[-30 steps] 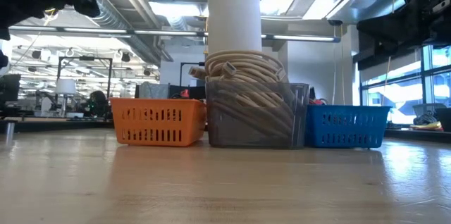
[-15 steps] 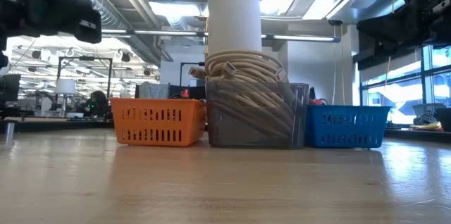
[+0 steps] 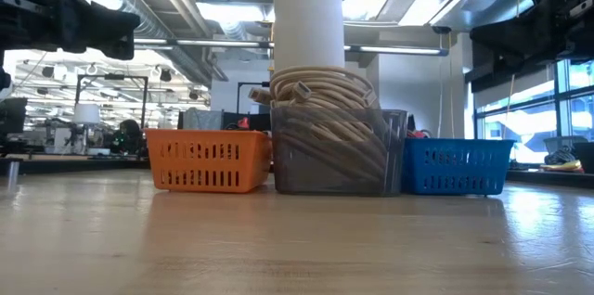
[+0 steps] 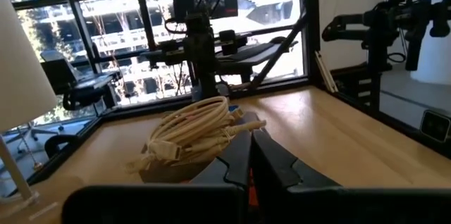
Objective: Pick & Place USB Port
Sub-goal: Return to Home Position
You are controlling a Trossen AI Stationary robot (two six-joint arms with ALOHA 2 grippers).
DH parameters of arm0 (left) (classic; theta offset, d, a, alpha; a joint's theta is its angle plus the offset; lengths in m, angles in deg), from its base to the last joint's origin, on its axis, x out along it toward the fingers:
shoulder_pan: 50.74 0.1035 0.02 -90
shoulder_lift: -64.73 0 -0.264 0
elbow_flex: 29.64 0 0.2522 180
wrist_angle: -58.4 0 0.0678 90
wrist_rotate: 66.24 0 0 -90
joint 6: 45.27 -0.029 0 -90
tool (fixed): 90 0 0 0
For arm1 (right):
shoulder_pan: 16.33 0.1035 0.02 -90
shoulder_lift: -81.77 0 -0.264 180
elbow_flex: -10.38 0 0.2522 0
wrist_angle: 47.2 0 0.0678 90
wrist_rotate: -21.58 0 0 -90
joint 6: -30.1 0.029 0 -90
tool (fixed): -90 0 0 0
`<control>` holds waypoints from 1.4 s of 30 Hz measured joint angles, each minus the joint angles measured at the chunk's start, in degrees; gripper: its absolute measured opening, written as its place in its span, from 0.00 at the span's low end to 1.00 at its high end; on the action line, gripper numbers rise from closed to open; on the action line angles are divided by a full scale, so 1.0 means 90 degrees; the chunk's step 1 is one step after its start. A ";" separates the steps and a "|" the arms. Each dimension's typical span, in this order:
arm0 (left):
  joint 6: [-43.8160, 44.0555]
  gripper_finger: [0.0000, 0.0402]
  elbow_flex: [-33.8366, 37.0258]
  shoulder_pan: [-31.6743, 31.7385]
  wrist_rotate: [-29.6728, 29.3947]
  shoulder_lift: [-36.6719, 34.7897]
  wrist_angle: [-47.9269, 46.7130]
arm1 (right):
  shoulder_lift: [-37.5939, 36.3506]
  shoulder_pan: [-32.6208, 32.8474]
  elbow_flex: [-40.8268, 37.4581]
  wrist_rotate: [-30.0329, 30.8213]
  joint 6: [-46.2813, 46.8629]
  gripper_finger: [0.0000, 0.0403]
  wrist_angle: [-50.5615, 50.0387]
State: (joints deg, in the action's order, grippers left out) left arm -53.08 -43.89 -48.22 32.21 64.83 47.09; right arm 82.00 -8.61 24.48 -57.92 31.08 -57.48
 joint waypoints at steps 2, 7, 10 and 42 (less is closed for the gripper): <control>0.0005 0.01 0.0000 0.0000 0.0000 0.0000 0.0016 | 0.0000 -0.0002 0.0000 0.0000 0.0002 0.05 0.0000; 0.0002 0.02 0.0000 0.0000 0.0000 0.0000 0.0026 | 0.0000 0.0000 0.0000 0.0000 0.0002 0.05 0.0000; 0.0007 0.03 0.0000 0.0000 0.0000 0.0000 0.0028 | 0.0000 -0.0002 0.0000 0.0000 0.0000 0.05 0.0000; 0.0007 0.02 0.0000 0.0000 -0.0002 0.0005 0.0031 | 0.0000 0.0000 0.0000 0.0000 0.0002 0.05 0.0000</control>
State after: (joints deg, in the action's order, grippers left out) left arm -53.01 -43.89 -48.22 32.19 64.87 47.36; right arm 82.00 -8.61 24.48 -57.92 31.09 -57.48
